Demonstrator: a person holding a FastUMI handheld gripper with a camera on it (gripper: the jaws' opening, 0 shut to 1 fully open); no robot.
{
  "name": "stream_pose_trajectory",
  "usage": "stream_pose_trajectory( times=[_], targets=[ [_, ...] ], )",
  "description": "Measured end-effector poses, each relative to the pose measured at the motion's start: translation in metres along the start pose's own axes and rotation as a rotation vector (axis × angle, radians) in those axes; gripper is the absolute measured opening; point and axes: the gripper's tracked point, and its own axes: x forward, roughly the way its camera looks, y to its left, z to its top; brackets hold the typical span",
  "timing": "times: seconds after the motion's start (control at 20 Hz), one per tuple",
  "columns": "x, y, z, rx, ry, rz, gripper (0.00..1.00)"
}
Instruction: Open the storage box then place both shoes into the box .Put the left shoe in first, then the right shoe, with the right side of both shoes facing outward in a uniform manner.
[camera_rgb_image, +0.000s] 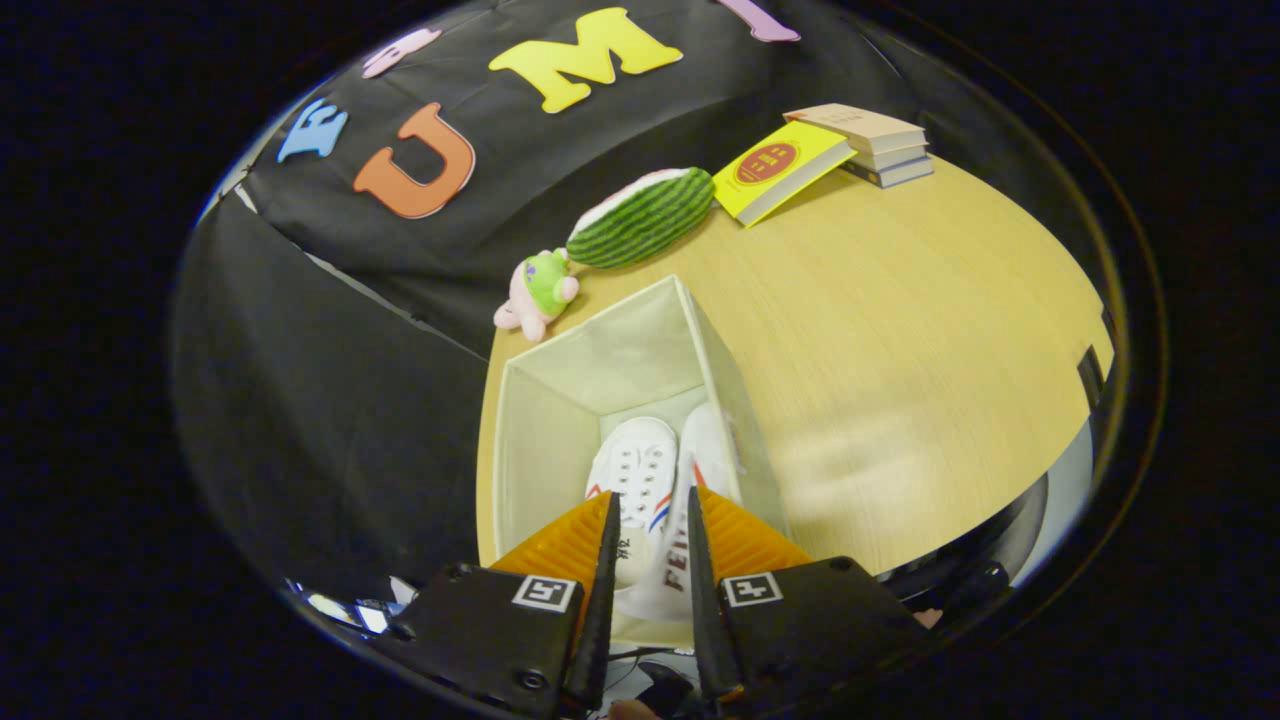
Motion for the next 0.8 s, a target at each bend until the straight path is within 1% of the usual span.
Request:
stream_pose_trajectory(
  times=[0.15,0.2,0.35,0.45,0.55,0.7,0.8],
  targets=[
    [-0.021,0.012,0.024,-0.093,-0.106,0.045,0.43],
    [-0.029,0.014,0.034,-0.125,-0.158,0.051,0.46],
    [-0.062,0.018,0.074,-0.263,-0.364,0.039,0.51],
    [-0.092,0.026,0.096,-0.342,-0.509,0.047,0.55],
    [-0.126,0.030,0.116,-0.408,-0.657,0.051,0.73],
    [-0.181,0.022,0.137,-0.493,-0.848,0.027,1.00],
    [-0.220,0.014,0.141,-0.539,-0.961,0.010,1.00]
  ],
)
